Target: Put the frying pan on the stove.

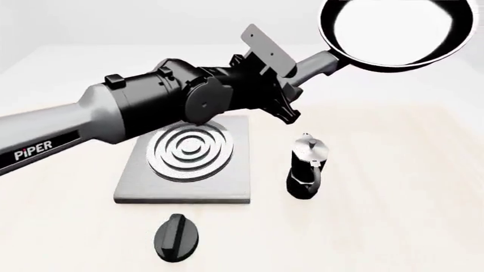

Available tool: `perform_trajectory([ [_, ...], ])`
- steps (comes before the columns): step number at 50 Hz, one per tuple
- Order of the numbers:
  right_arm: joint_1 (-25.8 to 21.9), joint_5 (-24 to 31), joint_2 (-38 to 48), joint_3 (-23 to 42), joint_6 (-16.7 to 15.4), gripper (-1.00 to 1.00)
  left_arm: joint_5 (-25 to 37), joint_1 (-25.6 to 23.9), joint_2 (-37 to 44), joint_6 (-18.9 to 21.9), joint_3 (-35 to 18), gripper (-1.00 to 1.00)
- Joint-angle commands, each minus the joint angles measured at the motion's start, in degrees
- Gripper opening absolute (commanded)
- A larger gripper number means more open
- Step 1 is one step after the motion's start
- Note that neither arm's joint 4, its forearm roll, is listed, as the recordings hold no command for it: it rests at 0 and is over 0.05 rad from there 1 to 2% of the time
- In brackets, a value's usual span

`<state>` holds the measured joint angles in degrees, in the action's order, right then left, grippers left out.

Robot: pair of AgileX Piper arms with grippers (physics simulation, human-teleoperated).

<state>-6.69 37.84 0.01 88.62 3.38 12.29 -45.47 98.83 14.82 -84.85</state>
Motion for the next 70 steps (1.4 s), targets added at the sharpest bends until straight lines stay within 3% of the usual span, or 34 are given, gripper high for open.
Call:
perform_trajectory([
  [1, -0.1, 0.3, 0.0, 0.2, -0.1, 1.0, -1.6, 2.0, -6.6, 0.9, 4.5, -1.0],
  [22, 0.3, 1.1, 0.0, 0.9, -0.4, 1.0, -0.8, 5.9, -13.5, 1.9, 11.1, -1.0],
  [46, 0.2, 2.8, 0.0, 3.0, -1.0, 1.0, -0.6, 12.1, -26.2, 1.7, 23.5, -1.0],
  [70, -0.6, 3.0, 0.0, 2.9, -2.8, 1.0, -0.9, 15.9, -33.3, 1.0, 34.5, -1.0],
])
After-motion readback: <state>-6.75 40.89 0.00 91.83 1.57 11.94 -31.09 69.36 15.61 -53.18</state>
